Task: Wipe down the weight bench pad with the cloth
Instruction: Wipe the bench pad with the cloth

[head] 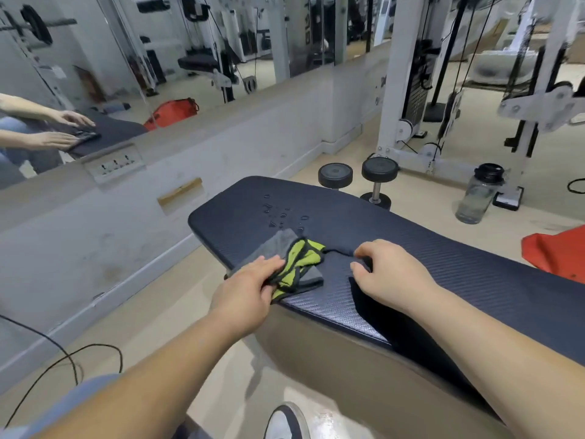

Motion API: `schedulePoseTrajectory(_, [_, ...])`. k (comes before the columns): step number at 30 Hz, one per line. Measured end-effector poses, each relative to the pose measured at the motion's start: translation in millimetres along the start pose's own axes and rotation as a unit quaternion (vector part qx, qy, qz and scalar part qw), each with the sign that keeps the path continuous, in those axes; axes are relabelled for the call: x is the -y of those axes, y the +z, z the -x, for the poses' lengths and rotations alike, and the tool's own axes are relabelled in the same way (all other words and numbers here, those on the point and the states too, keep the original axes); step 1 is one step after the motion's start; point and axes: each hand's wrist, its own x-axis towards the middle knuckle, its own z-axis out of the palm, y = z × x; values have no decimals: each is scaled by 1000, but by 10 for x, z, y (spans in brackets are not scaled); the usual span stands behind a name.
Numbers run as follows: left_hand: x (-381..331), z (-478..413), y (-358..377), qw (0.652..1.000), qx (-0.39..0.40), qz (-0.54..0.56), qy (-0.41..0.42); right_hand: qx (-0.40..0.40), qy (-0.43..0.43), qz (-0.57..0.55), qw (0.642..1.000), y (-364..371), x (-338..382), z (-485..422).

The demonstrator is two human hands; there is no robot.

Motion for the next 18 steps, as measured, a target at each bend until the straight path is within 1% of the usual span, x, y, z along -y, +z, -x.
schedulePoseTrajectory(1, [-107,55,99,998,-32,5,-47,5,-4,-1,1000,14,13,2])
schedulePoseTrajectory(2, [-238,131,205,997,-45,0,-59,9,-7,-3,1000,27,26,1])
schedulePoseTrajectory(3, [-352,212,275,998,-43,-13,-39,10,-10,-4,1000,34,39,-4])
schedulePoseTrajectory(4, [-409,271,297,999,-37,-24,6,10,-11,-4,1000,37,49,-13])
schedulePoseTrajectory(6, [-330,272,186,994,14,-39,98,8,-14,-4,1000,40,62,-30])
schedulePoseTrajectory(7, [-214,196,120,990,44,-45,127,7,-16,-3,1000,41,65,-34])
schedulePoseTrajectory(8, [-104,92,66,988,58,-48,138,7,-16,-4,1000,42,60,-35])
schedulePoseTrajectory(9, [-22,-23,41,990,54,-52,120,6,-16,-5,1000,44,49,-27])
schedulePoseTrajectory(10, [-14,-98,37,995,36,-51,81,4,-16,-6,1000,49,35,-20])
schedulePoseTrajectory(12, [-216,-102,137,999,-9,-44,-7,3,-15,-4,1000,39,-2,-6])
schedulePoseTrajectory(13, [-364,-34,213,999,-15,-39,-16,1,-13,-2,1000,22,-22,-10])
schedulePoseTrajectory(14, [-487,75,277,999,-11,-38,12,-2,-12,0,1000,1,-41,-21])
schedulePoseTrajectory(15, [-543,182,308,997,1,-34,69,-4,-10,3,1000,-20,-56,-31])
schedulePoseTrajectory(16, [-523,242,286,992,29,-22,121,-7,-6,2,1000,-40,-68,-41])
schedulePoseTrajectory(18, [-322,118,136,980,93,-10,177,-9,4,-2,1000,-83,-67,-47])
